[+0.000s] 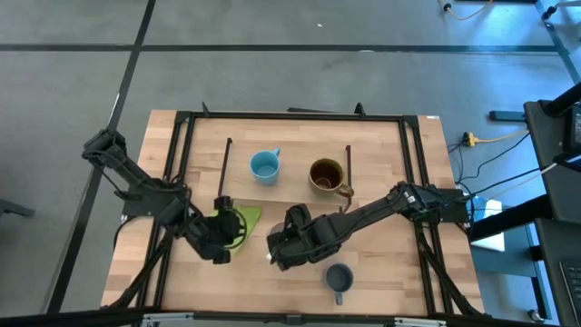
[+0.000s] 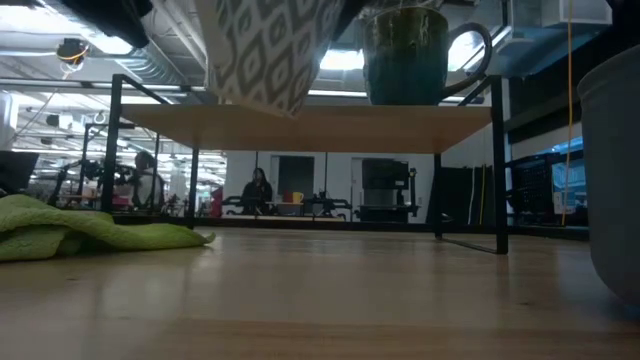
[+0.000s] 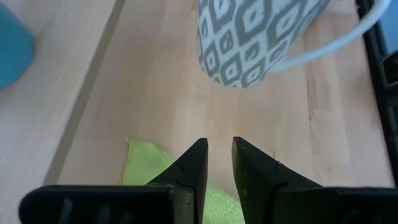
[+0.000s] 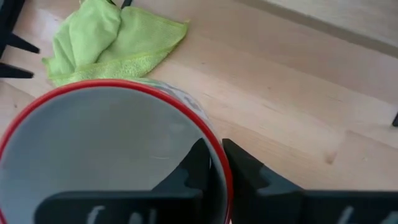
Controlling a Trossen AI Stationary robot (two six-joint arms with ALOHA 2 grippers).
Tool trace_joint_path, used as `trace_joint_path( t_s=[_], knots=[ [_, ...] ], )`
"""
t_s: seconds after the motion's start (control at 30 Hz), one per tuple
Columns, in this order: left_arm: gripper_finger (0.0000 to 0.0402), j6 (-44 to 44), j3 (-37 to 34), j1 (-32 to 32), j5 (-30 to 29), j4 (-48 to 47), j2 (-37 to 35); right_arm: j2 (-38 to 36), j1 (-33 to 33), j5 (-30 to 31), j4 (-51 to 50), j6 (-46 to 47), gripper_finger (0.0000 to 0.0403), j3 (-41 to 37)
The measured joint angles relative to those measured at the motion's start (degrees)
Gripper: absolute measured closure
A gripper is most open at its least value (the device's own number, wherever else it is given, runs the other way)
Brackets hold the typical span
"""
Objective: Stack small to large cups/mugs on shelf
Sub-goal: Put the gray patterned mug on the shelf
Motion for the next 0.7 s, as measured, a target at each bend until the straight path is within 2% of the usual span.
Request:
trace_joint_path(
  t_s=[0.23,0.4,0.7],
  knots=[
    [0.0333,3.52,-0.01,3.70,2.65,1.26,0.13,-0.12,-0.60,0.00,0.06,-0.31,0.0360,0.00],
    [0.0333,5.22,-0.26,5.05,3.36,1.74,0.13,-0.31,-0.77,0.02,-0.05,-1.55,0.0368,0.00],
    [0.0333,3.85,-6.86,6.58,8.15,9.87,0.15,-3.26,-0.94,5.03,-2.43,-1.51,0.0362,0.02]
  ],
)
